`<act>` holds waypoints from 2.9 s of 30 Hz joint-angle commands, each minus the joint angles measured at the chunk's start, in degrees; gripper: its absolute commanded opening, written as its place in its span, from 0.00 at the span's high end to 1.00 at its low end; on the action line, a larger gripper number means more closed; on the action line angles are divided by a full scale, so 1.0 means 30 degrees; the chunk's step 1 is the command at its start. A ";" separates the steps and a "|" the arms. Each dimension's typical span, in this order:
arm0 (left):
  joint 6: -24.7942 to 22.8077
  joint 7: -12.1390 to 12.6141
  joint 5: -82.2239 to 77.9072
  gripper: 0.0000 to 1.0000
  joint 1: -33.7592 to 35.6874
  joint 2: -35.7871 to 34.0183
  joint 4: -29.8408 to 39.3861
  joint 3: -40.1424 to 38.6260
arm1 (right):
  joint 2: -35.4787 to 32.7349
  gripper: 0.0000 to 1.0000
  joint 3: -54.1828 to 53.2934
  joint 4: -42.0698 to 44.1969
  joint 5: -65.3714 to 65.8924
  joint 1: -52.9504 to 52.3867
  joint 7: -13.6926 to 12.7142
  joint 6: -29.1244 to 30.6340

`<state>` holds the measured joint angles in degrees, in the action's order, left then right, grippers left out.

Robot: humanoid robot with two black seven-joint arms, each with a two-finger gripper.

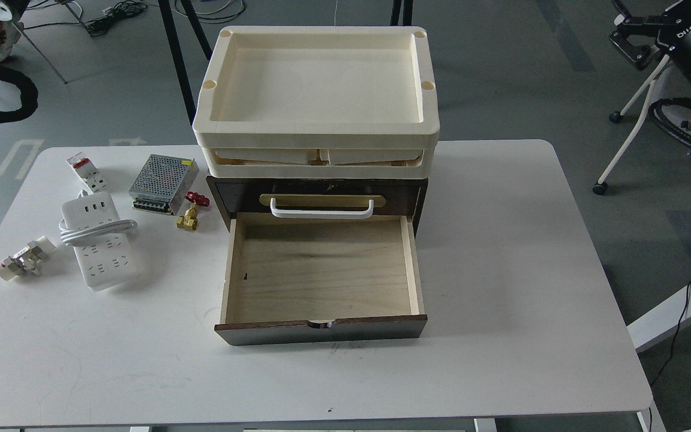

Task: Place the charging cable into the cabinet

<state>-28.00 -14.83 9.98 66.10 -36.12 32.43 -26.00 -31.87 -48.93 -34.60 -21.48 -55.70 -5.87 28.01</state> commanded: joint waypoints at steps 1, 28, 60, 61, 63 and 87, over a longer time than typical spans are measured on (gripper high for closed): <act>0.0000 -0.1292 -0.0017 0.00 -0.0380 0.0088 -0.0145 -0.0357 | 0.0339 0.00 0.0022 -0.0096 0.0042 -0.0066 -0.0006 -0.0002; 0.0000 -0.4391 -0.6011 0.00 -0.5831 -0.8779 1.6254 -0.7012 | -0.1827 0.00 -0.0154 -0.0213 0.0657 0.0314 -0.0006 -0.0002; 0.5583 -0.4391 -4.3082 0.03 -0.5684 -0.5395 0.7039 0.5442 | -0.3469 0.00 -0.1677 -0.0770 0.0423 0.3597 -0.0006 -0.0002; 0.5584 -0.4391 -4.3200 0.03 -0.5684 -0.5013 0.6393 0.5618 | -0.3498 0.00 -0.1677 -0.0770 0.0423 0.3597 -0.0006 -0.0002; 0.5613 -0.4391 -4.3376 0.06 -0.5655 -0.4222 0.5307 0.5999 | -0.3498 0.00 -0.1677 -0.0741 0.0452 0.3655 -0.0006 -0.0002; 0.7166 -0.4391 -4.4255 0.30 -0.5450 -0.0908 -0.0468 0.7260 | -0.3469 0.00 -0.1677 -0.0741 0.0423 0.4358 -0.0006 -0.0002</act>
<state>-6.59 -28.00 -122.84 49.72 -39.61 31.89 -4.31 -42.24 -53.96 -36.91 -20.19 -42.78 -5.89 28.00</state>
